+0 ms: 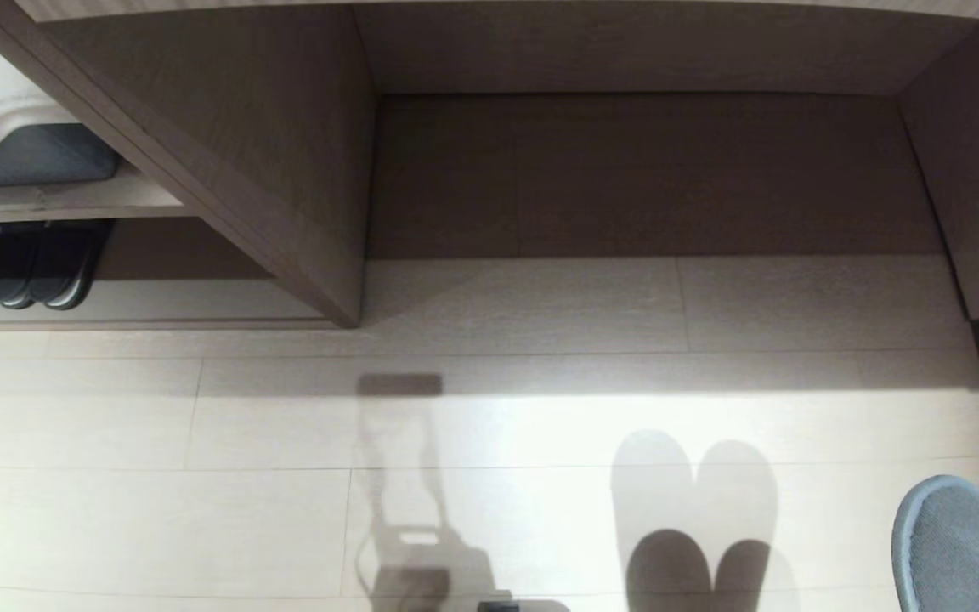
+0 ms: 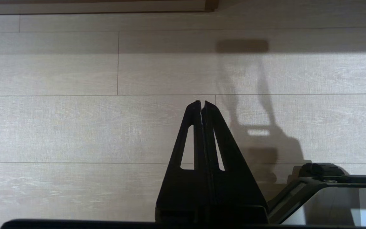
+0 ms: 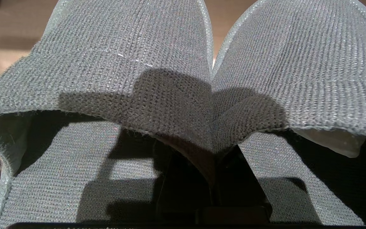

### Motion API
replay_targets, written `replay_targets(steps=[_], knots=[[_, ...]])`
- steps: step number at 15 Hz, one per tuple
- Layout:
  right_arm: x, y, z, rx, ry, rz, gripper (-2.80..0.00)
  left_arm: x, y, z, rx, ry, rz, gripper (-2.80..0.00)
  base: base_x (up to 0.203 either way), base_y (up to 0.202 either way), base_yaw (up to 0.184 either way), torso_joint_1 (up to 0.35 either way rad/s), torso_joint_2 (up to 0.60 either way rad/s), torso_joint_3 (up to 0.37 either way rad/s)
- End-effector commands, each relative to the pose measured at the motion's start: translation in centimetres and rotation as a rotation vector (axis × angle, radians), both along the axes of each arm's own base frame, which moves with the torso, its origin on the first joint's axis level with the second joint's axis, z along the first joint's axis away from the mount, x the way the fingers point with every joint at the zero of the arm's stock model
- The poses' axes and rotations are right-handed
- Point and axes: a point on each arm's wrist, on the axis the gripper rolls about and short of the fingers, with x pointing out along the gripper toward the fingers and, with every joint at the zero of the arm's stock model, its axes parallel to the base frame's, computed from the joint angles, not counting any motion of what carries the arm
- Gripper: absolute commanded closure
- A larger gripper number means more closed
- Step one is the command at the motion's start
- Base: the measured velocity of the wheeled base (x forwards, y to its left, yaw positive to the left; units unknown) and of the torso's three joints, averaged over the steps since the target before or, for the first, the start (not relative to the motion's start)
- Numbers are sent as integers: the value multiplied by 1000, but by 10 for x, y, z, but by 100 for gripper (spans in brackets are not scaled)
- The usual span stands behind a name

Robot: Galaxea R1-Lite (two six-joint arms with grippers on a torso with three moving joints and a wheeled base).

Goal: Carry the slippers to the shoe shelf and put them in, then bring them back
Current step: Place the slippers on the floor

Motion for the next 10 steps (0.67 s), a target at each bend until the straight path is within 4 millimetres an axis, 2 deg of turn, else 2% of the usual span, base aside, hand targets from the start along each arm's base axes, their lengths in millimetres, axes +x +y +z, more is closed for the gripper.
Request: replay_targets(steps=[1, 10], knots=[[0, 0, 0, 0, 1, 0, 0, 0, 0, 0, 0, 1, 1, 0, 0, 0, 0, 2, 2, -198], [0, 0, 0, 0, 1, 1, 0, 0, 0, 0, 1, 1, 0, 0, 0, 0, 0, 3, 1, -197]])
